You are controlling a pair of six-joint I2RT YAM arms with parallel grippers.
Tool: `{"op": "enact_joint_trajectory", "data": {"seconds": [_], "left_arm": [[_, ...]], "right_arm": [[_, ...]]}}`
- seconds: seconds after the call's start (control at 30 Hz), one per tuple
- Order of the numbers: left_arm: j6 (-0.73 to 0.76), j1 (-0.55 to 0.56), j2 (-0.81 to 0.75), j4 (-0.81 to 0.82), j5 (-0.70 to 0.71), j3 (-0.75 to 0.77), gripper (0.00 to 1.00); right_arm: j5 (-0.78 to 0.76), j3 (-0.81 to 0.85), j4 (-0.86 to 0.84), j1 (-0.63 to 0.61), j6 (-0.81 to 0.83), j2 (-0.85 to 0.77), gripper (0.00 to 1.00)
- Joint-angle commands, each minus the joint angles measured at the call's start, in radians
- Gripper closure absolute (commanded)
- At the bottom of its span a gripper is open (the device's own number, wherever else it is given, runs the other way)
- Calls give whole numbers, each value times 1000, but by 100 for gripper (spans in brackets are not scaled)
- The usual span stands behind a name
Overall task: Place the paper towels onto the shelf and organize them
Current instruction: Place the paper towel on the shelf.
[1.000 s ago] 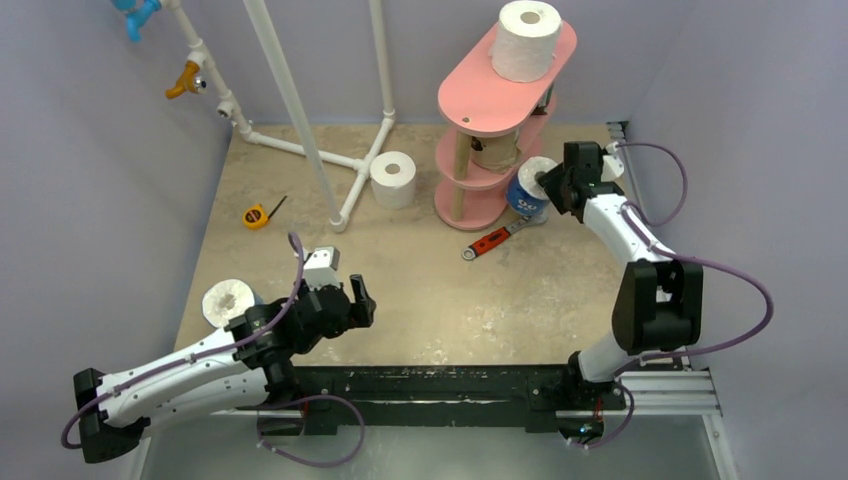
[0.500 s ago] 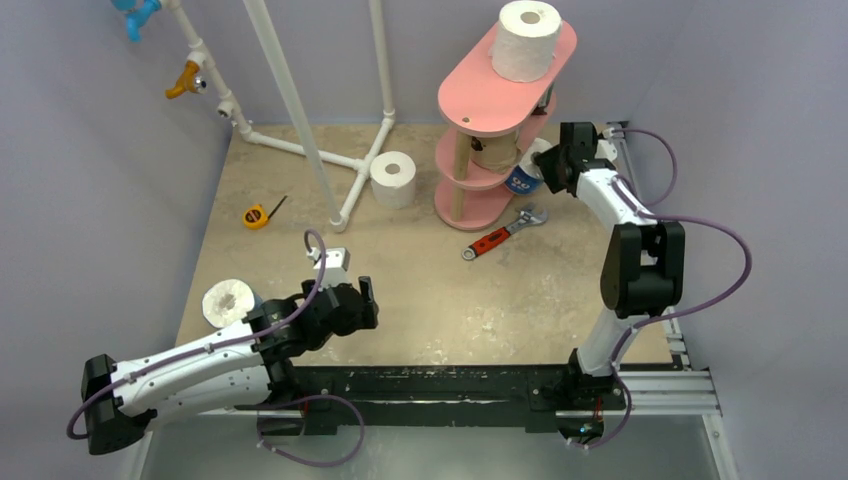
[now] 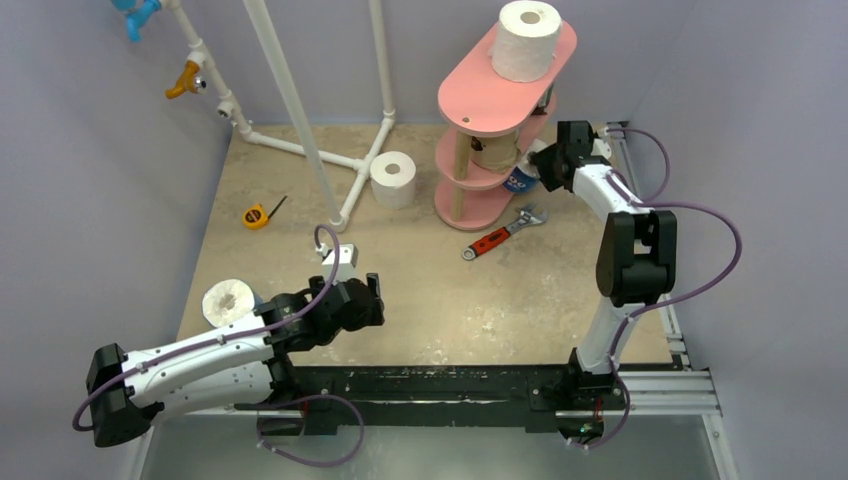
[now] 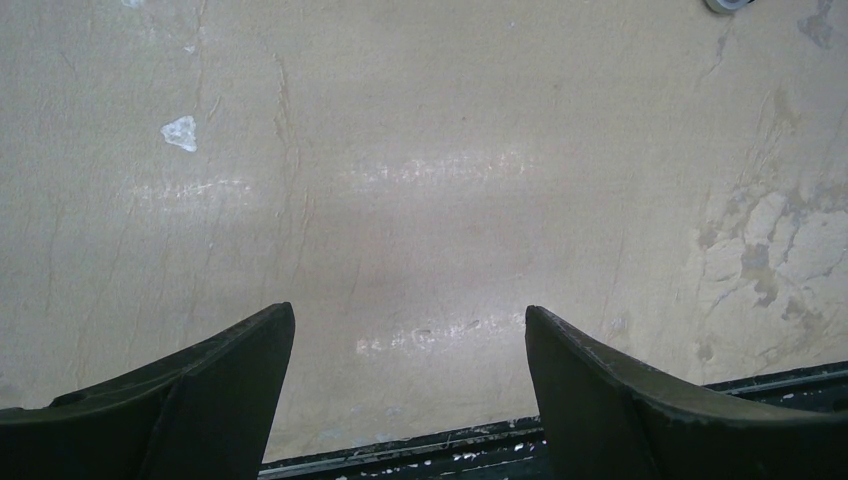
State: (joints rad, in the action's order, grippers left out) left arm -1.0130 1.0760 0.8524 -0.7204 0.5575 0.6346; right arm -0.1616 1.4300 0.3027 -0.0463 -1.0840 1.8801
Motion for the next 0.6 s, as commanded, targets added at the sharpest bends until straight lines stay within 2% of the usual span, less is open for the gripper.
{"op": "enact_joint_trajectory", "data": {"seconds": [0.0, 0.17, 0.3, 0.57], "left_arm": [[-12, 2, 4, 25, 21, 43, 15], [-17, 2, 14, 29, 17, 44, 15], [-16, 2, 14, 32, 16, 45, 15], [-13, 2, 13, 30, 13, 43, 15]], "right_arm": [[13, 72, -72, 0, -16, -15, 57], [43, 93, -68, -4, 6, -6, 51], [58, 101, -60, -9, 18, -5, 42], [65, 83, -56, -9, 22, -18, 39]]}}
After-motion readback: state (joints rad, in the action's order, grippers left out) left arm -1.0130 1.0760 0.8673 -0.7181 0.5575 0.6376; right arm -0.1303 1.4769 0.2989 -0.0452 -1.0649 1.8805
